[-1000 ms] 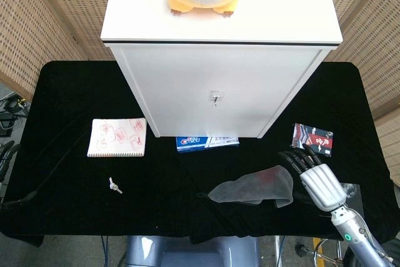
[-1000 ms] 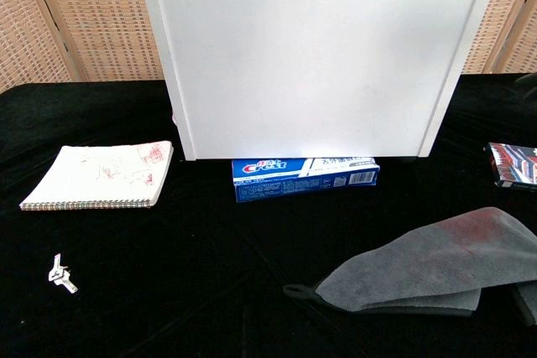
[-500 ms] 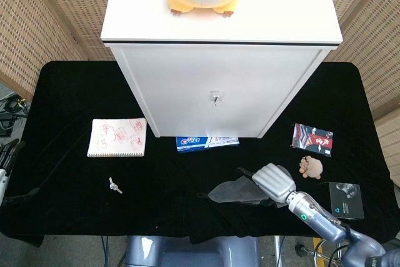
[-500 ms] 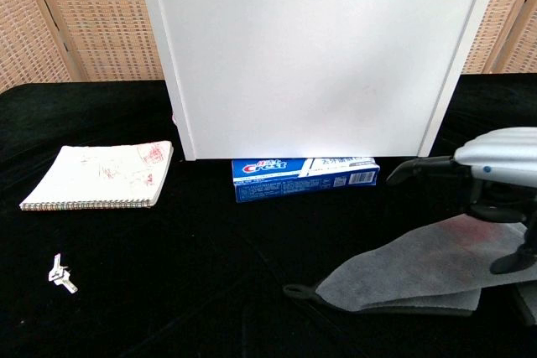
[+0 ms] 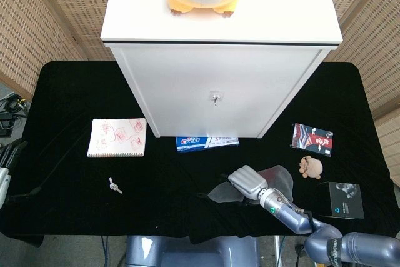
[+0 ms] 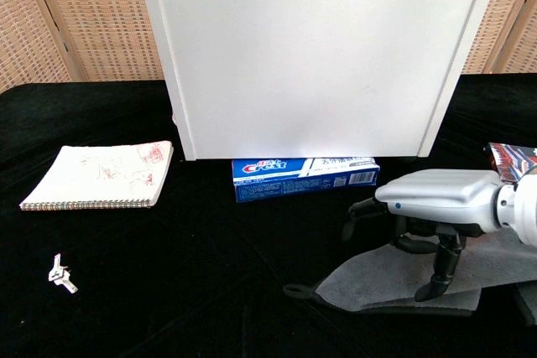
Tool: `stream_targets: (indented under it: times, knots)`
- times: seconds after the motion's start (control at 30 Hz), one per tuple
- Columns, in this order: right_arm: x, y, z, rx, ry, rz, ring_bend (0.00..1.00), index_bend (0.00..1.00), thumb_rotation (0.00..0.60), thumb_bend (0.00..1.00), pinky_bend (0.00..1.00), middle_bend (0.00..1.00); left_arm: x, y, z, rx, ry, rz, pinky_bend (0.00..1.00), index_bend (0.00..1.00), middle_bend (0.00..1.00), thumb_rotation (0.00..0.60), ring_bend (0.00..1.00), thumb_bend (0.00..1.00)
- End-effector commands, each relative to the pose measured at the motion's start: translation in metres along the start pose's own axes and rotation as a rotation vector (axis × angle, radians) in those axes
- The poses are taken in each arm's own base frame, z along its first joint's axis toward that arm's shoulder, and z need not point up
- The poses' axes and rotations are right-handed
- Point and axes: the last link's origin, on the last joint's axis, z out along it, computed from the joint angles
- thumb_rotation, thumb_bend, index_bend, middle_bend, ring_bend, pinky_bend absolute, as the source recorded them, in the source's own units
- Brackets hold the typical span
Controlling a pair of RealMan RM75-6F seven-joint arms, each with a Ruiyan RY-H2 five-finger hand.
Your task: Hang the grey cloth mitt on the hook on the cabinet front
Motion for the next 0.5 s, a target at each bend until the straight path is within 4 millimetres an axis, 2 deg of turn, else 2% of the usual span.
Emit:
stream_targets:
  times: [0.03,0.4,0.5]
  knots:
    - [-0.006,-0.001,0.006,-0.009,-0.015,-0.013,0.97,0.28,0.600,0.22,1.00,0.94,0.000,0.000,0.000,-0.002,-0.001,0.001,0.00,0.00,0.00,0.600,0.00,0.00]
    - [-0.021,0.002,0.016,-0.051,-0.027,-0.076,0.97,0.28,0.600,0.24,1.00,0.94,-0.001,0.002,0.001,-0.005,-0.001,0.003,0.00,0.00,0.00,0.600,0.00,0.00]
    - [-0.025,0.003,0.018,-0.068,-0.029,-0.077,0.97,0.33,0.600,0.27,1.00,0.95,-0.001,0.002,0.001,-0.007,-0.003,0.003,0.00,0.00,0.00,0.600,0.00,0.00]
